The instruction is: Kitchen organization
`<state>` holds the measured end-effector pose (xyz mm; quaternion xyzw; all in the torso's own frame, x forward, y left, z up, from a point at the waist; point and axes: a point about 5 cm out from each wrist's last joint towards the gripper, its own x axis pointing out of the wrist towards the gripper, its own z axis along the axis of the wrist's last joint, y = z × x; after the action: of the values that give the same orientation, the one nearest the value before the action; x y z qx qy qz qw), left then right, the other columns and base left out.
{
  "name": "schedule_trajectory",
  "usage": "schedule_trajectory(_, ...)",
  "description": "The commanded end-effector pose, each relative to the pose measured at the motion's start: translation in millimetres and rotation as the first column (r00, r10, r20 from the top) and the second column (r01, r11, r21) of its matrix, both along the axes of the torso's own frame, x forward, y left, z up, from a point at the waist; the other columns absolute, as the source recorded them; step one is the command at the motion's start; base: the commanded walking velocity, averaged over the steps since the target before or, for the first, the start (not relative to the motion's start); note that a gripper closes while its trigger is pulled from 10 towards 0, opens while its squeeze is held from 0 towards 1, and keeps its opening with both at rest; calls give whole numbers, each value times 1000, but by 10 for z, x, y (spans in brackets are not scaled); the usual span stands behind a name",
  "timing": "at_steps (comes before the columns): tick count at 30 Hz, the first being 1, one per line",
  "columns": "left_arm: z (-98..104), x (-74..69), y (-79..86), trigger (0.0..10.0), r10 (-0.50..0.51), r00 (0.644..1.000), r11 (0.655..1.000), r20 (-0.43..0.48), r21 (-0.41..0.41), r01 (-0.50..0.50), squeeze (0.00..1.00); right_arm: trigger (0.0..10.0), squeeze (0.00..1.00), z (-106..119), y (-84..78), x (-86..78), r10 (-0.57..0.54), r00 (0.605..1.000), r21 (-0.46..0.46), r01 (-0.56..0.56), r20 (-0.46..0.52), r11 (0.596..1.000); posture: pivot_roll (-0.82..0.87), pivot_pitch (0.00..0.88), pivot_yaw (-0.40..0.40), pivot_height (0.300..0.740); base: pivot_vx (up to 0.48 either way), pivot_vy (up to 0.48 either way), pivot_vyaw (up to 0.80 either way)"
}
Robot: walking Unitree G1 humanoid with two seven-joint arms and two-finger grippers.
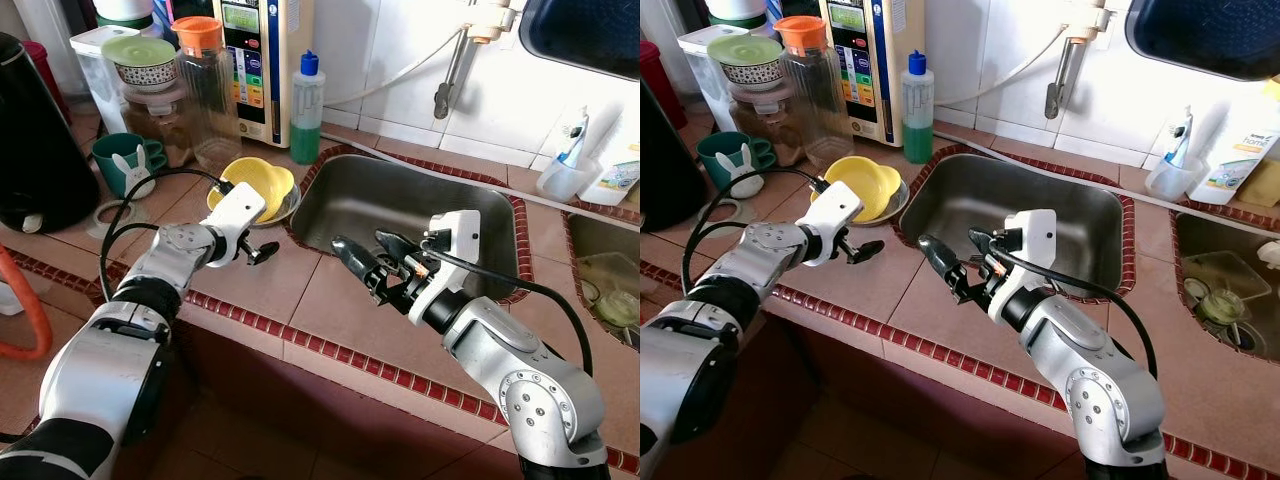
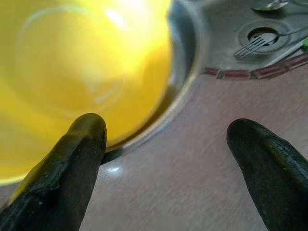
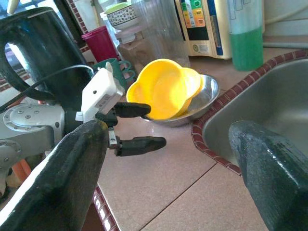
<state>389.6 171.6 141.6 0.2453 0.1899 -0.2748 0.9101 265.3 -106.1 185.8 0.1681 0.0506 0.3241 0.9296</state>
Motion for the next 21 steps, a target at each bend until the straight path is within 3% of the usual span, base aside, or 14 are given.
schedule_trajectory(1, -60, -35, 59, 10000, 9, 999, 1000, -36, -1, -9, 0, 10000, 0, 32, -32, 35, -15, 1000, -10, 15, 18, 1000, 165, 0, -14, 740, 0, 0, 0)
schedule_trajectory(21, -49, -102, 296, 10000, 50, 998, 999, -37, 9, -50, 0, 10000, 0, 30, -48, 105, -17, 1000, -17, 17, 26, 1000, 184, 0, -24, 740, 0, 0, 0)
